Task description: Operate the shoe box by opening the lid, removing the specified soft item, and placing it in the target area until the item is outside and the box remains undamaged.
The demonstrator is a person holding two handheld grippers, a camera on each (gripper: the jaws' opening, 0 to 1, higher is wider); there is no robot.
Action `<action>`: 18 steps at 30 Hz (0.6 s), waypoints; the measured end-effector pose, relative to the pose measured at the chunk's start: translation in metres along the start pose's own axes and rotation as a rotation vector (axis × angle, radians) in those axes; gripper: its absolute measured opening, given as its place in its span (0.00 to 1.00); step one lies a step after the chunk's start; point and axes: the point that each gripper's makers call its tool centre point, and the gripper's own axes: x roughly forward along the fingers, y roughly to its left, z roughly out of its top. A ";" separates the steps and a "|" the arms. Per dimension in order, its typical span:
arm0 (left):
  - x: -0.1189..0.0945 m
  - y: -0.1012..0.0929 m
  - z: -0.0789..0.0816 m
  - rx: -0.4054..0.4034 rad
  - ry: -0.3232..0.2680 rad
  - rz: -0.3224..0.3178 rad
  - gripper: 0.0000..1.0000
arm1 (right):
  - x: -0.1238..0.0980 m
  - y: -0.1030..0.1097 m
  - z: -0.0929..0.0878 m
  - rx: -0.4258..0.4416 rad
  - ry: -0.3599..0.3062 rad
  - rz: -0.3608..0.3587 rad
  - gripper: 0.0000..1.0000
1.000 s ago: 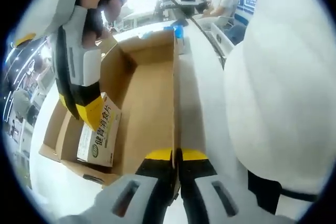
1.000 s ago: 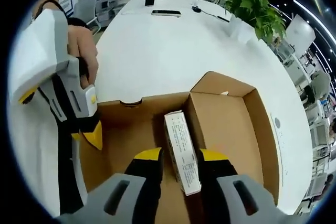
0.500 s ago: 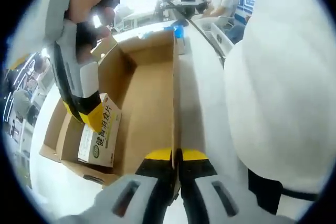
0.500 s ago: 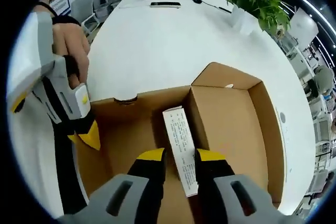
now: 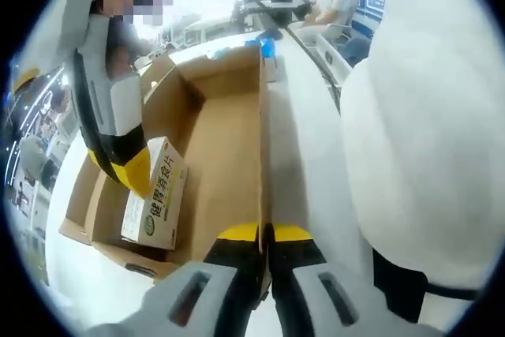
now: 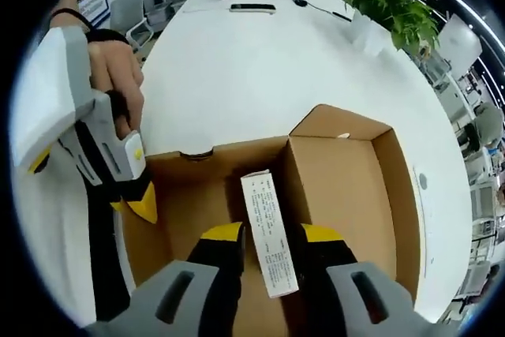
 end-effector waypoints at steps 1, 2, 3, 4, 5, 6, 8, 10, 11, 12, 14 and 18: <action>0.000 0.000 0.000 0.001 0.001 -0.001 0.02 | 0.002 0.001 0.000 -0.002 0.009 0.008 0.27; 0.000 0.000 0.000 0.001 0.001 -0.002 0.02 | 0.005 0.004 -0.002 -0.021 0.028 0.020 0.28; 0.000 0.000 0.000 0.001 0.001 -0.003 0.02 | 0.009 0.005 -0.004 -0.042 0.053 0.029 0.28; 0.000 0.000 0.000 0.001 0.001 -0.003 0.02 | 0.010 0.005 -0.005 -0.051 0.058 0.031 0.27; 0.000 0.000 0.000 0.000 0.001 -0.003 0.02 | 0.013 0.005 -0.007 -0.062 0.075 0.035 0.26; 0.000 0.000 0.000 0.000 0.001 -0.003 0.02 | 0.016 0.006 -0.007 -0.062 0.084 0.046 0.26; 0.001 0.000 0.000 0.001 0.001 -0.003 0.02 | 0.021 0.008 -0.008 -0.061 0.109 0.071 0.25; 0.001 0.000 0.000 -0.002 0.000 -0.004 0.02 | 0.025 0.011 -0.010 -0.069 0.149 0.100 0.23; 0.001 0.000 0.000 -0.001 0.001 -0.003 0.02 | 0.028 0.013 -0.013 -0.081 0.174 0.122 0.22; 0.001 -0.001 0.000 -0.001 0.002 -0.002 0.02 | 0.033 0.015 -0.017 -0.071 0.210 0.139 0.22; 0.001 -0.001 0.000 -0.004 0.001 0.001 0.02 | 0.039 0.018 -0.018 -0.037 0.241 0.168 0.22; 0.001 -0.001 0.000 -0.005 0.003 -0.001 0.02 | 0.040 0.020 -0.016 0.046 0.266 0.199 0.23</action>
